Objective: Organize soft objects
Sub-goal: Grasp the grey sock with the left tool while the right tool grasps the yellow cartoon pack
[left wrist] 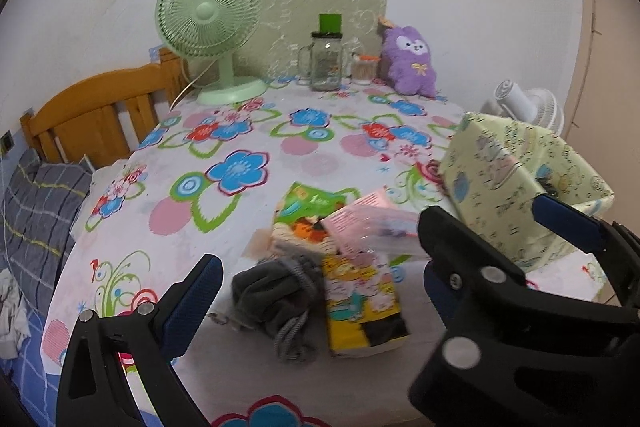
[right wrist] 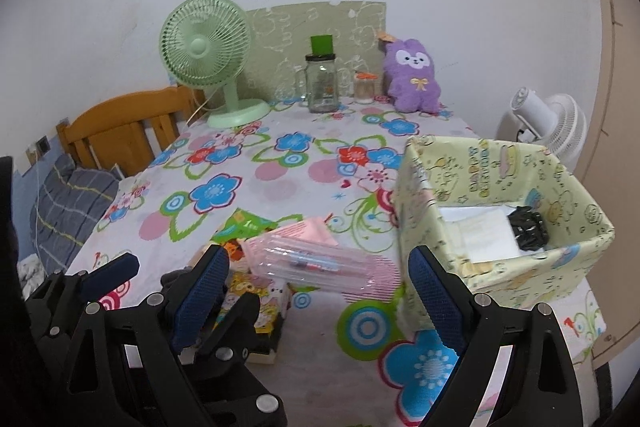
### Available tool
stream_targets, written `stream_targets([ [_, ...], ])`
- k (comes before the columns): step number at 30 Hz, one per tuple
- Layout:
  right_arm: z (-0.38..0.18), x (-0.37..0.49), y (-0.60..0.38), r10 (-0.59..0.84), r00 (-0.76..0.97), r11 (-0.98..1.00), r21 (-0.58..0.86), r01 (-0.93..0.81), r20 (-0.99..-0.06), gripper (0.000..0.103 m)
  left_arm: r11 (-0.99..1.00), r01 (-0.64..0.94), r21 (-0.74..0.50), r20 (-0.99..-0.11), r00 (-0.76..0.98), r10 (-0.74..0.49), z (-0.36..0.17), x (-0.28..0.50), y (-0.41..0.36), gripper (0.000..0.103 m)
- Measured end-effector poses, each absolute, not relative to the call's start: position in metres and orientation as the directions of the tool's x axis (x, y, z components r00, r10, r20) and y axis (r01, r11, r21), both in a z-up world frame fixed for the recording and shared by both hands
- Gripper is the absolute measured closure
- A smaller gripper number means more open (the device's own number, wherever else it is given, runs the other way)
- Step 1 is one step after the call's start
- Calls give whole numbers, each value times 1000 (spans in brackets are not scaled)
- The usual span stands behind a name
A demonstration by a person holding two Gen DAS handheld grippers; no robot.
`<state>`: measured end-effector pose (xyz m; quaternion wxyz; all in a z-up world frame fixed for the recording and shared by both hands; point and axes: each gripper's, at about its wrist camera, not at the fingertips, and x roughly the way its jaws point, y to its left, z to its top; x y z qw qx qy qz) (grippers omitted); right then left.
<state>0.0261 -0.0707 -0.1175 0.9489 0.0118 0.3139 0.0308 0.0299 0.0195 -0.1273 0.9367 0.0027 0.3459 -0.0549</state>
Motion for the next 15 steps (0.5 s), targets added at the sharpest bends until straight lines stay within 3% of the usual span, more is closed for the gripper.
stream_targets([
  [8,-132,37,-56,87,772,996,38,-81,-630,10,997,71,-40,-688,722,-79,-143,40,37,9],
  [15,-146,47,-46,90,737,995,32,-93,-670,10,994,68,-82,-733,672,-106,-161,50,48,27],
])
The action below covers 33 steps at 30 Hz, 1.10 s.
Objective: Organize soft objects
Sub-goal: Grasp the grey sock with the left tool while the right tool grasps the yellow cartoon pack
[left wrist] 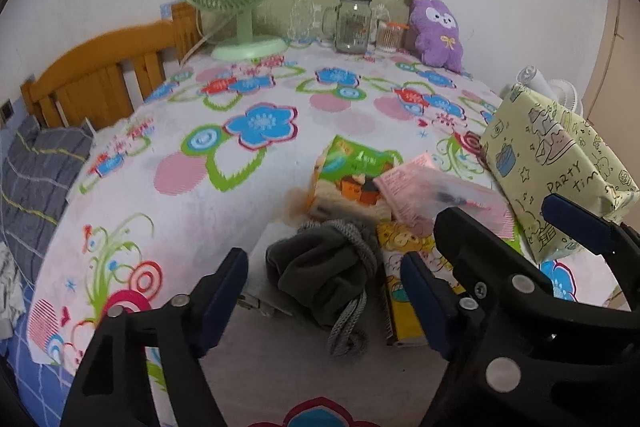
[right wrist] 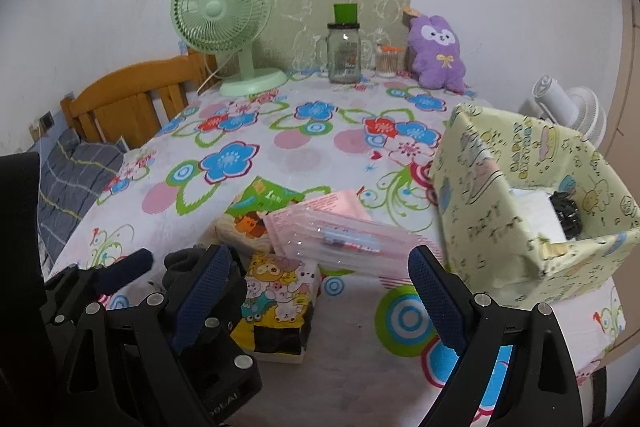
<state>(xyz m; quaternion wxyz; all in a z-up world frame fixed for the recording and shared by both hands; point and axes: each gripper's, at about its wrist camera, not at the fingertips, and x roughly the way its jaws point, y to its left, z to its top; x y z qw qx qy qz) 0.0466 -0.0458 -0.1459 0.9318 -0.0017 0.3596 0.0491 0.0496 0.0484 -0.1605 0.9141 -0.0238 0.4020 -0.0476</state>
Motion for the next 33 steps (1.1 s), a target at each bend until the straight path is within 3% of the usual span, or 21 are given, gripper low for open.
stream_targets([
  [7,-158,57,-41,95,695,995,44,-91,-713,10,997,58,-59,-738,669,-83,-167,56,52,43],
  [13,-166,63,-34,102,664,994,46,-101,-741,10,995,90,-35,-734,674,-86,-168,54,52,49],
  [17,-169,66,-27,110,654,992,44,-116,-748,10,996,90,-25,-734,675,-79,-167,50,55,52],
  [21,-175,70,-23,122,631,991,56,-124,-766,19,996,93,-7,-731,679,-69,-168,46,56,53],
  [33,-179,74,-25,146,616,989,90,-121,-774,30,996,93,-9,-733,677,-70,-170,49,56,54],
])
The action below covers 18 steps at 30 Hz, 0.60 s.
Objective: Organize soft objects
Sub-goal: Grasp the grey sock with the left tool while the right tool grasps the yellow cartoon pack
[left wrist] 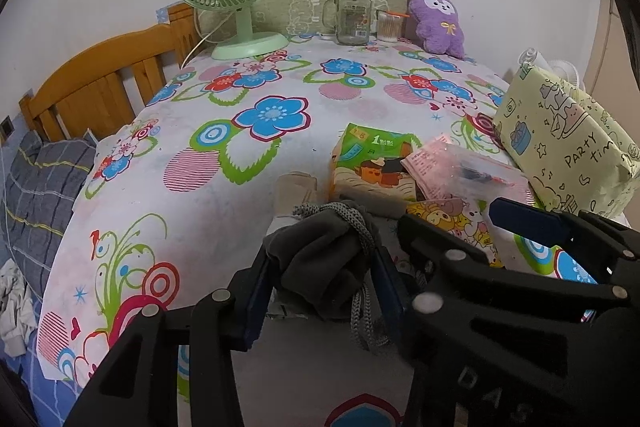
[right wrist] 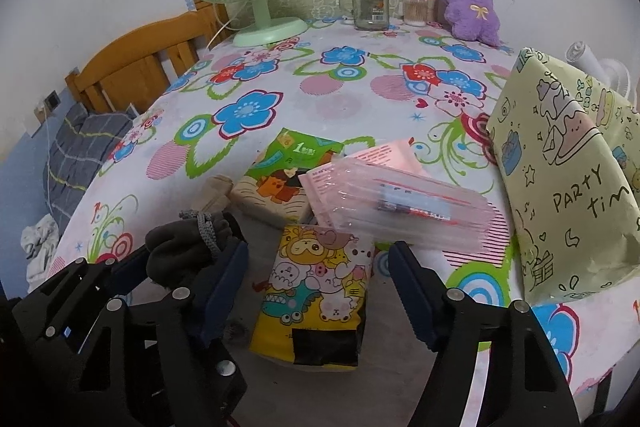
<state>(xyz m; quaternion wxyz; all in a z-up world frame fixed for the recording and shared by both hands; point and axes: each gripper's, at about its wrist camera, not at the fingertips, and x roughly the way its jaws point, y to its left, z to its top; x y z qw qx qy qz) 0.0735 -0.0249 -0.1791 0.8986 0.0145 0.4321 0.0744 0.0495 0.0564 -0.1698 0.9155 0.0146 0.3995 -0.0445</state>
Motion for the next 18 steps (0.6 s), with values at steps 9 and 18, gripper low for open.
stream_targets([
  [9,-186,78,-27,162,585,986,108,-126,-795,49,995,92,39,-731,681,-35,-171,47,50,56],
  [18,-178,77,-25,167,603,984,97,-147,-780,57,995,100,-2,-736,673,-69,-165,48,49,59],
])
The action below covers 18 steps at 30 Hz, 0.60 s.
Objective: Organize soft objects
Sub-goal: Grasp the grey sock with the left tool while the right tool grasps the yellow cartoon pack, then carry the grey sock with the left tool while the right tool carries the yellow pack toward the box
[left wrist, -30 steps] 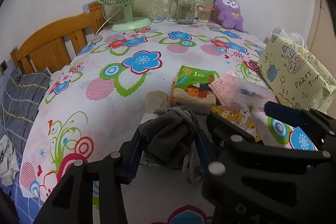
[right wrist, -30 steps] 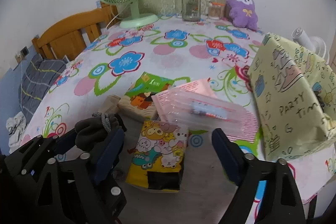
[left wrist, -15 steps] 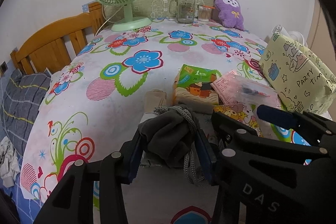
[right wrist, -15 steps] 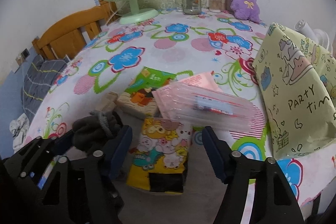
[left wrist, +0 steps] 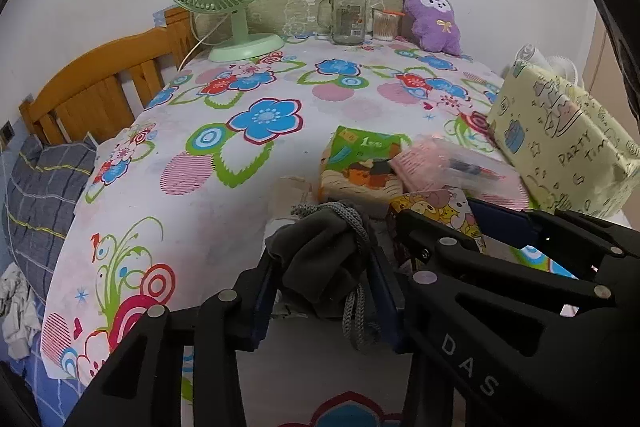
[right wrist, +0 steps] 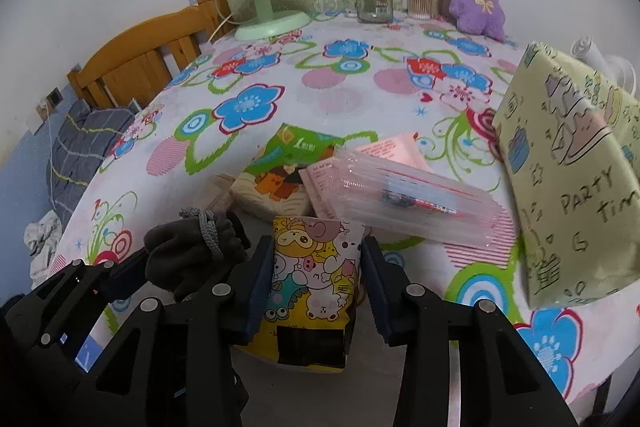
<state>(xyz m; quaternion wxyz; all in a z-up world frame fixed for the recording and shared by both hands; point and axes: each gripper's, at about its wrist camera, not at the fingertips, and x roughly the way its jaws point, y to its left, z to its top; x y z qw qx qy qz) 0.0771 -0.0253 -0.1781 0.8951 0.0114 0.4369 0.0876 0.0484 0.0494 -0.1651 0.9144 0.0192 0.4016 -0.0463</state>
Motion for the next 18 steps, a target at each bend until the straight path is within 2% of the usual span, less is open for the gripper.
stream_targets([
  [18,-129,66,-51,151,683,988,92,-123,-715,57,993,112,-29,-680,726,-102,-121,43,27,61],
])
